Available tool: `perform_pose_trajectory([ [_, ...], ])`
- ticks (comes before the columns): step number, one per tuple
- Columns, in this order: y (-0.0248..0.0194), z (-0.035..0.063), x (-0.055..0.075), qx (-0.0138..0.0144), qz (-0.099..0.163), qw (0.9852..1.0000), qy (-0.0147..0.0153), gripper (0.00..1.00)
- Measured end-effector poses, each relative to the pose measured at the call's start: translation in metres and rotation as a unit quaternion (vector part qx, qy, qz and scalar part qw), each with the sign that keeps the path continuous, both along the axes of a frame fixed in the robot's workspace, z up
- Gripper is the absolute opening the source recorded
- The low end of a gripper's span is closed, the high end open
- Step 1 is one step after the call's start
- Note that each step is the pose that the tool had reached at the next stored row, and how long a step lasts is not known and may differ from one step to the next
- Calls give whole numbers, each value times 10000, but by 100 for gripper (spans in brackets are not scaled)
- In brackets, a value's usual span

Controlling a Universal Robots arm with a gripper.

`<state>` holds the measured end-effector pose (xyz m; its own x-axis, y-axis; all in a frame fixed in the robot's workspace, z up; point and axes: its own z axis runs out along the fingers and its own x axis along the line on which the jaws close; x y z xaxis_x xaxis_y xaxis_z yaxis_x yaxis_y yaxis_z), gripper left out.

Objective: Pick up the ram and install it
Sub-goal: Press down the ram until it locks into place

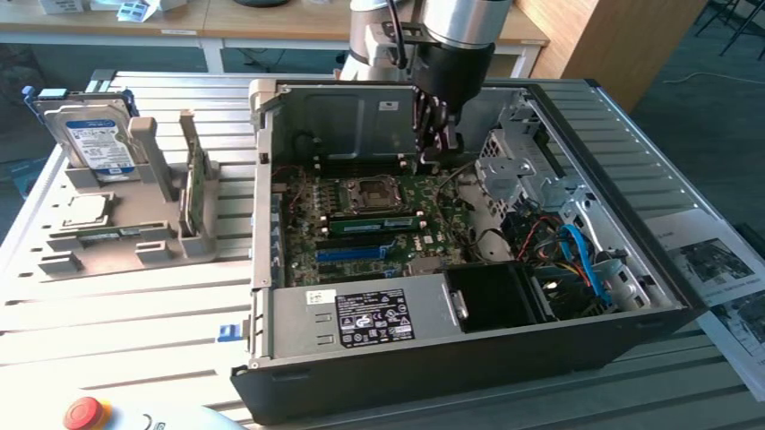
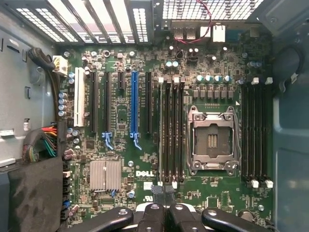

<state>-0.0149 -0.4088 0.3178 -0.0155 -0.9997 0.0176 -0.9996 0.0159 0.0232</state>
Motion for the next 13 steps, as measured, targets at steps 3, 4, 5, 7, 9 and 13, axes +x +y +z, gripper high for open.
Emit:
perform_pose_trajectory([
  [3, 0, 0, 0, 0, 0, 10000, 0, 10],
  [4, 1, -4, 0, 1, 0, 10000, -1, 10],
  [5, 1, -11, 0, 1, 0, 10000, 0, 10],
  [7, 0, -34, 0, 1, 0, 10000, 0, 10],
  [9, 0, -63, 0, 0, 0, 10000, 0, 10],
  [13, 0, -130, 0, 0, 1, 10000, 0, 10],
])
